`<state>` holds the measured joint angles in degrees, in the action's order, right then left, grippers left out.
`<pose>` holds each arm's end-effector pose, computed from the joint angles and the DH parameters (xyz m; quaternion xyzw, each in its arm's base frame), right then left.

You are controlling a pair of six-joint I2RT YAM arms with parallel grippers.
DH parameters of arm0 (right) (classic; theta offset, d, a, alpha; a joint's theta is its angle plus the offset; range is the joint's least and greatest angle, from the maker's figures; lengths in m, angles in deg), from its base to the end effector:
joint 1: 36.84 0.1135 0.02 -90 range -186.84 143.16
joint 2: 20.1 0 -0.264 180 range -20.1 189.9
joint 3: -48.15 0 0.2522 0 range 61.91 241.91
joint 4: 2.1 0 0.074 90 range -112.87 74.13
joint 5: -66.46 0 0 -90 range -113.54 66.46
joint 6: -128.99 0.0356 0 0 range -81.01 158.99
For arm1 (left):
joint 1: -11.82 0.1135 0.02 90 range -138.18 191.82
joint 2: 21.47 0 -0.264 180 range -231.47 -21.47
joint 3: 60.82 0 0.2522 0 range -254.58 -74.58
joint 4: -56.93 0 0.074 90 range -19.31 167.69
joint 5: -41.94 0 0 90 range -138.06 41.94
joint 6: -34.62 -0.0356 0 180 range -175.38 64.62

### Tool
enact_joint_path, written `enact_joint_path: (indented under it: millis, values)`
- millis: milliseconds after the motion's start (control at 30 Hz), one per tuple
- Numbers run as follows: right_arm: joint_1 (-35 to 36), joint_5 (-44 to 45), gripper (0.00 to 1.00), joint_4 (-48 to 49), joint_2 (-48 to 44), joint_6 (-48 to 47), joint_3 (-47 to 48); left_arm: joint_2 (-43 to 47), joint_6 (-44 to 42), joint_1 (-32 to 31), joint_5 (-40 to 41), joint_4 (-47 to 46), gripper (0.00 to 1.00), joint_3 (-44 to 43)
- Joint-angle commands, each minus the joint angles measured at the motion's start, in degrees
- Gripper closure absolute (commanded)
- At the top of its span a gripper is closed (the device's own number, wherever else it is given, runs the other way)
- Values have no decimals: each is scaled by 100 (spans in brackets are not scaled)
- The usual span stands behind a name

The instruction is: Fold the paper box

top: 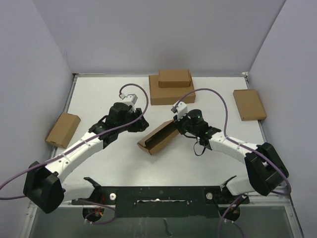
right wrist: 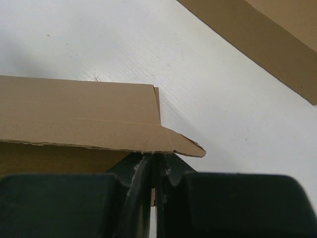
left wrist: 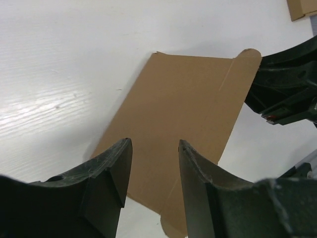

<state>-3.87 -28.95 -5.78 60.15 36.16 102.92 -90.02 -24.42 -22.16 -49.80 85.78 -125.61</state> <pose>0.2486 0.1653 0.2119 -0.2875 0.8123 0.1708 0.4778 0.2212 -0.1504 0.2836 0.0304 0.8766 -0.2690 0.3979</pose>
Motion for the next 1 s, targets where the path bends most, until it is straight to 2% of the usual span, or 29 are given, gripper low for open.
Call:
enact_joint_path:
  millis: [0, 267, 500, 633, 867, 967]
  values:
    - [-48, -219, 99, 125, -80, -200, -107, -343, 218, -17, -830, -876, 59, -13]
    - [-96, -502, 92, 15, -121, -447, -89, -871, 431, -63, -1275, -1209, 61, 224]
    - [-301, -909, 84, -276, -264, -777, 13, -1161, 488, -188, -1347, -1299, 61, 273]
    - [-682, -1560, 77, -696, -437, -1216, 30, -1282, 530, -229, -1321, -1358, 61, 303]
    - [-1331, -2809, 56, -1767, -668, -2372, 108, -1547, 553, -323, -1295, -1421, 61, 314]
    - [-1533, -3370, 53, -2264, -710, -2698, 343, -1661, 553, -345, -1281, -1421, 61, 329]
